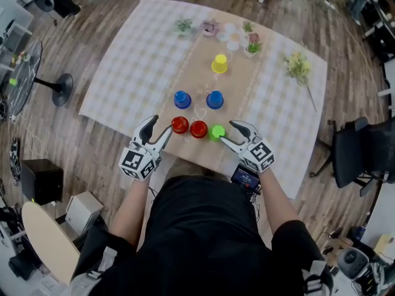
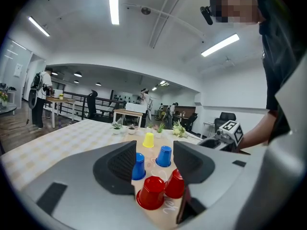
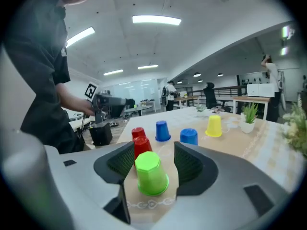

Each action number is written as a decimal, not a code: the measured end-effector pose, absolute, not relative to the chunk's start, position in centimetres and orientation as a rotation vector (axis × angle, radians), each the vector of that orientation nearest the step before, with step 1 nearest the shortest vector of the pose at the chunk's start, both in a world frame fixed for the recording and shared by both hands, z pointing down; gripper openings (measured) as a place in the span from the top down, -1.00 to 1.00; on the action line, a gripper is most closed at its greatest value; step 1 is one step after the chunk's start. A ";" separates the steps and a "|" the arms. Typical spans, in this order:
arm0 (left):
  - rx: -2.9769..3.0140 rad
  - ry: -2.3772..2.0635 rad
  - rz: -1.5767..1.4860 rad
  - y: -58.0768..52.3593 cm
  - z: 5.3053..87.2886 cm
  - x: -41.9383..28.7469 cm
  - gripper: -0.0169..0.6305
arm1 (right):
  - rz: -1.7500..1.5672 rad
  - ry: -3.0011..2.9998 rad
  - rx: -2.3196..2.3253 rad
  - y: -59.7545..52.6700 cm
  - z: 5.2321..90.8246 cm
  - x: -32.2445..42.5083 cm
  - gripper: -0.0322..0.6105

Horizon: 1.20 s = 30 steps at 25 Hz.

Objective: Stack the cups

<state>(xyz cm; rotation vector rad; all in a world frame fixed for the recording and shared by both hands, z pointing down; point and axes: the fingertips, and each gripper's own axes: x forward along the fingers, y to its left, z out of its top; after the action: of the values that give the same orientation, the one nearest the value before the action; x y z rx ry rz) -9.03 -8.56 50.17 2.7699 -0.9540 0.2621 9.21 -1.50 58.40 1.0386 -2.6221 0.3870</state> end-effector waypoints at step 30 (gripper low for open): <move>2.551 -0.717 1.124 -18.8 62.3 -2.2 0.28 | 0.443 -2.621 1.706 -0.1 51.2 22.6 0.23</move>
<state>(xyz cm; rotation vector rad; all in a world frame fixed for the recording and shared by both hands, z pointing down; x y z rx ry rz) -2.24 -18.82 62.28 2.5507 -0.7169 1.1242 22.57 -0.13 51.25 1.7055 -2.6213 0.4426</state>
